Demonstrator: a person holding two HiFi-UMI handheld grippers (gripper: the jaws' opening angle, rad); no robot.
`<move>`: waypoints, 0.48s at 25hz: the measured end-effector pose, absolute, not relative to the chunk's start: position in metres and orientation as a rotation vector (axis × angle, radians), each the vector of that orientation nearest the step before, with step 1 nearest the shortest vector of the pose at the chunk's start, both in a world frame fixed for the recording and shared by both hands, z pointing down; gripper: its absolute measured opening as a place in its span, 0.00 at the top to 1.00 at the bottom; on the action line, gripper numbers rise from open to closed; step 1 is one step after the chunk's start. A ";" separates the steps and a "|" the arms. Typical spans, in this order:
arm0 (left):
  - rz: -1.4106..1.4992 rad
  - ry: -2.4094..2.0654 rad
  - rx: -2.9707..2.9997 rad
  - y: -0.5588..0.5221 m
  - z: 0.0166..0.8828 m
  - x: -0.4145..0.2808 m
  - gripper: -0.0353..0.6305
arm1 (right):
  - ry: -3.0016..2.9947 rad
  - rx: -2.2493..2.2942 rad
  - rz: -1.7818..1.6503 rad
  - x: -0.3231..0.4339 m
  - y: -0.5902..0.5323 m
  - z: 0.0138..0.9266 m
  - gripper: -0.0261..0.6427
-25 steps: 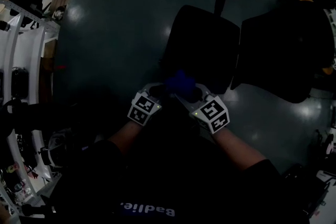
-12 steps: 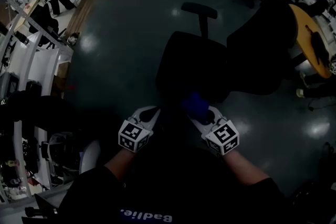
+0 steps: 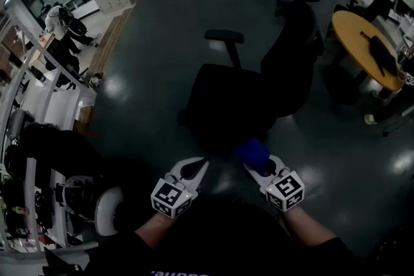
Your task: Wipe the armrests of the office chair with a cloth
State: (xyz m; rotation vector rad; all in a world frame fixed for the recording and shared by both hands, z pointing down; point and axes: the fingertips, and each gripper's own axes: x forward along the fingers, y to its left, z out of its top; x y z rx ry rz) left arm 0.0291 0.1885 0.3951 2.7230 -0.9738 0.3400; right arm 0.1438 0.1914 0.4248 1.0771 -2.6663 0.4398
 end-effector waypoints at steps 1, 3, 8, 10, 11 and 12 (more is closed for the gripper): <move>0.331 -0.967 2.739 0.193 0.388 0.035 0.92 | -2.677 1.087 0.440 0.147 0.194 0.421 0.77; 0.309 -0.949 2.768 0.201 0.375 0.047 0.92 | -2.707 1.110 0.458 0.151 0.197 0.410 0.77; 0.309 -0.859 2.832 0.218 0.372 0.068 0.92 | -2.808 1.150 0.487 0.144 0.201 0.367 0.76; 0.296 -0.837 2.866 0.221 0.361 0.071 0.92 | -2.844 1.136 0.449 0.134 0.204 0.349 0.77; 0.285 -0.827 2.881 0.223 0.354 0.072 0.92 | -2.857 1.128 0.434 0.130 0.204 0.340 0.76; 0.272 -0.816 2.894 0.224 0.347 0.073 0.92 | -2.867 1.121 0.426 0.126 0.203 0.334 0.77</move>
